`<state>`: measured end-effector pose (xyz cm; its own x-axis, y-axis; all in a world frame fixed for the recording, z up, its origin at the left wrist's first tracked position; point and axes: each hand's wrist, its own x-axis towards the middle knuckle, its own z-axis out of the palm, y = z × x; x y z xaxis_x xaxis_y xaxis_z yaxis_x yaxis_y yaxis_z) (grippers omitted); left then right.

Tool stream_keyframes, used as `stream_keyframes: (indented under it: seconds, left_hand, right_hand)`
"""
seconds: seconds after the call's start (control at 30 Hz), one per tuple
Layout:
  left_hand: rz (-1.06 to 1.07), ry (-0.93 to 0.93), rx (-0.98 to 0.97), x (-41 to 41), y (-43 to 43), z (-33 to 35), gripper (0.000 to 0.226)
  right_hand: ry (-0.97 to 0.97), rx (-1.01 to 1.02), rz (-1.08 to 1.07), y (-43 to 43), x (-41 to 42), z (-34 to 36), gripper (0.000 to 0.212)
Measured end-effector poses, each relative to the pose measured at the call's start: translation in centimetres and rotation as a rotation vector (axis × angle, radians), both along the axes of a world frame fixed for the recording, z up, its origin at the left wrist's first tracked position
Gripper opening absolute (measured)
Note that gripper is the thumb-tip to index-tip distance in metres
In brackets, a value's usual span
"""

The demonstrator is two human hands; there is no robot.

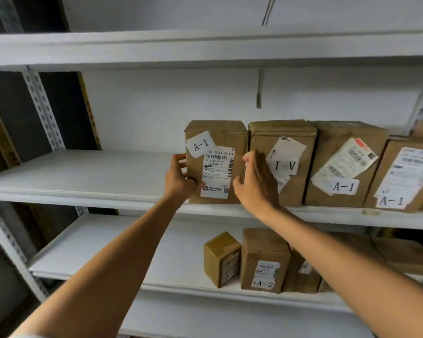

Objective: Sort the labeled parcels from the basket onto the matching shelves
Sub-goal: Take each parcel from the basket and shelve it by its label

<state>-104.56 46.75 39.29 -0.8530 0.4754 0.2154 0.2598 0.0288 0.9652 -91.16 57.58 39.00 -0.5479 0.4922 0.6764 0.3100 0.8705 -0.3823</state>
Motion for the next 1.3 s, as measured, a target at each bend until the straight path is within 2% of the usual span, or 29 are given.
stream_keyframes:
  seconds: [0.1,0.27,0.37,0.47,0.53,0.67,0.73,0.9,1.03,1.13,1.3]
  left_hand:
    - [-0.037,0.031,-0.052,-0.5,0.6,0.4,0.07]
    - [-0.1,0.051,-0.078,-1.3,0.0,0.4,0.075]
    - [-0.138,0.111,-0.139,-1.5,-0.2,0.1,0.084]
    - [-0.137,0.091,-0.218,-2.5,-1.1,-0.8,0.094]
    - [-0.123,0.142,-0.326,-3.4,-2.9,-1.4,0.087]
    - [-0.101,0.385,-0.644,-6.1,-9.6,-2.4,0.068]
    - [-0.049,0.426,-0.778,-7.6,-13.8,-2.9,0.061]
    - [0.123,0.369,-0.954,-8.5,-24.0,-3.7,0.055]
    - [0.308,0.312,-1.027,-6.3,-31.5,-4.1,0.053]
    - [0.458,0.218,-1.054,-3.2,-36.6,-4.2,0.046]
    - [0.743,0.009,-1.048,5.7,-43.2,-6.1,0.047]
  right_hand:
    - [-0.055,-0.023,-0.048,0.2,0.6,-0.1,0.026]
    - [-0.113,-0.094,-0.095,-0.4,0.9,-0.8,0.023]
    - [-0.197,-0.11,-0.072,-1.3,0.9,-1.1,0.019]
    - [-0.258,-0.095,-0.004,-2.5,0.1,-1.1,0.016]
    - [-0.279,-0.087,0.05,-3.6,-1.2,-1.1,0.02]
    - [-0.349,-0.067,0.212,-7.1,-5.6,-1.0,0.027]
    - [-0.414,-0.035,0.304,-9.5,-8.1,-1.2,0.032]
    - [-0.6,0.084,0.573,-16.8,-13.4,-1.9,0.037]
    - [-0.621,0.168,0.792,-23.6,-15.9,-1.8,0.034]
    - [-0.678,0.228,0.975,-28.6,-16.2,-2.2,0.037]
    - [-0.743,0.34,1.297,-36.2,-13.8,-4.0,0.044]
